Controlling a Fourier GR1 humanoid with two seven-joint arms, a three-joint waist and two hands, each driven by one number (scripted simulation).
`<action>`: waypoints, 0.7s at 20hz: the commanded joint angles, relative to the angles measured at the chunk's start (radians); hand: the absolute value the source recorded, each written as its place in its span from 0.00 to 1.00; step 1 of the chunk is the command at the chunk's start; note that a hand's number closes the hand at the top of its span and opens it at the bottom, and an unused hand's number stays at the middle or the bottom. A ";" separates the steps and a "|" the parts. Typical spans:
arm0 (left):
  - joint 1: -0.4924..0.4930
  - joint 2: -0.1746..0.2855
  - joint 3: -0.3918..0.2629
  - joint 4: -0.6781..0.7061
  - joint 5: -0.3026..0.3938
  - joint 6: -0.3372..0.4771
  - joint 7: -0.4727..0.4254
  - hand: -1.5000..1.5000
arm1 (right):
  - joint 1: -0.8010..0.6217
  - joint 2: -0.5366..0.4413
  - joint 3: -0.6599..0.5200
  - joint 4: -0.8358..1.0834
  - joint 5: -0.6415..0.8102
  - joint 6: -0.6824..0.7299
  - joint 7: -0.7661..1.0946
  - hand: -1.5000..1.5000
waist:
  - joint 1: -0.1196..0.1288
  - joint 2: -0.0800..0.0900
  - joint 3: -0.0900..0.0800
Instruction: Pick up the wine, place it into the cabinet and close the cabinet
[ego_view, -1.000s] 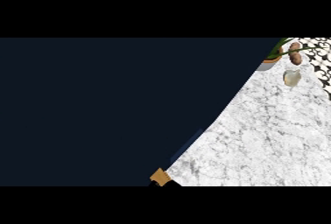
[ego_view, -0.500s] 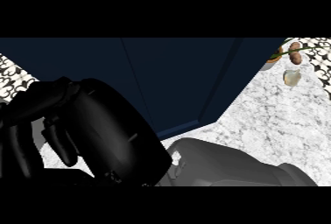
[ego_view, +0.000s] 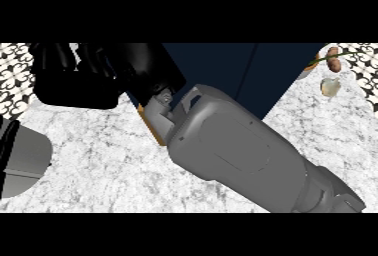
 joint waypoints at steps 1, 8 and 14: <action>-0.020 -0.017 0.014 0.002 -0.011 0.002 0.030 0.00 | -0.019 0.000 -0.051 0.157 -0.046 0.052 -0.101 1.00 | -0.001 0.001 0.001; -0.035 -0.017 0.012 -0.045 -0.028 0.017 0.064 0.00 | 0.015 -0.042 -0.143 0.302 -0.012 0.154 -0.260 1.00 | 0.001 0.008 0.001; -0.016 -0.038 0.003 -0.031 -0.048 0.009 0.055 0.00 | 0.018 -0.095 -0.149 0.350 0.022 0.189 -0.296 1.00 | 0.005 0.008 0.001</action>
